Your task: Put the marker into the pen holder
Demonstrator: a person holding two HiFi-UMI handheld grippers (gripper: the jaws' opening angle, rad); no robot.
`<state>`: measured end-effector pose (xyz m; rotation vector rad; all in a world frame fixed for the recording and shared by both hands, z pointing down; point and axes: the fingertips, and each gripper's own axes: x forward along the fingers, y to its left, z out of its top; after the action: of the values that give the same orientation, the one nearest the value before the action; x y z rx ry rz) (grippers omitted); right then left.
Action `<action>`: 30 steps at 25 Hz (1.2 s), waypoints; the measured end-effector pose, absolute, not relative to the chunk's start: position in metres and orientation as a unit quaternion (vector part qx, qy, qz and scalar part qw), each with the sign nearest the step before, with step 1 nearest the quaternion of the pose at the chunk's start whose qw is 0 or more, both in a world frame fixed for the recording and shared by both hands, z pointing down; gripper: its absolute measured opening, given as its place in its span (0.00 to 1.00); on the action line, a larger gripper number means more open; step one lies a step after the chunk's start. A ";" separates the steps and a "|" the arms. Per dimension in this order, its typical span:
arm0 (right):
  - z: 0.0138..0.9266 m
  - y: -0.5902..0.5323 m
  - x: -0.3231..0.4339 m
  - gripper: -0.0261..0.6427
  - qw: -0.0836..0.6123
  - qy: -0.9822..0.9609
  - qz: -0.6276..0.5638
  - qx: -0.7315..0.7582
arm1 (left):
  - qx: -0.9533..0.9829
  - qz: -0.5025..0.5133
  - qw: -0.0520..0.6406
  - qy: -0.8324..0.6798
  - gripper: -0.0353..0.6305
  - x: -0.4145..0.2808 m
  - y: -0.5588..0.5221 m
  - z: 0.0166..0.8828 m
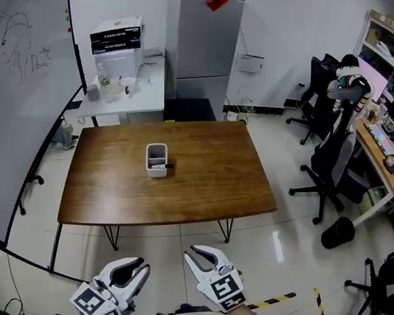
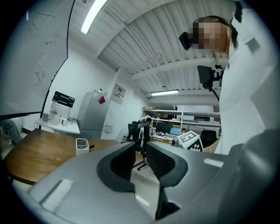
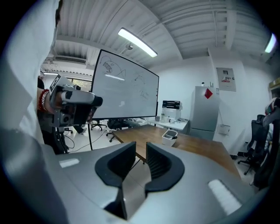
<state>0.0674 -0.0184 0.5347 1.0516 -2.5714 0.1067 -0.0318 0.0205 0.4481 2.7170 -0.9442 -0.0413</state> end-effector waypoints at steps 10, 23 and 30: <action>0.516 0.034 0.003 0.14 0.150 -0.917 0.042 0.368 | 0.921 -0.041 0.129 -0.366 0.13 -0.124 0.061 0.440; 0.506 0.119 -0.024 0.14 0.121 -0.904 0.043 0.407 | 0.943 -0.049 0.141 -0.298 0.13 -0.133 0.119 0.450; 0.490 0.126 -0.009 0.14 0.105 -0.906 0.038 0.409 | 0.938 -0.053 0.135 -0.316 0.13 -0.128 0.131 0.439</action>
<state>-0.0090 0.1259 0.4899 1.2047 -2.6698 0.1115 -0.1283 0.1311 0.4390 2.7169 -0.9150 -0.1545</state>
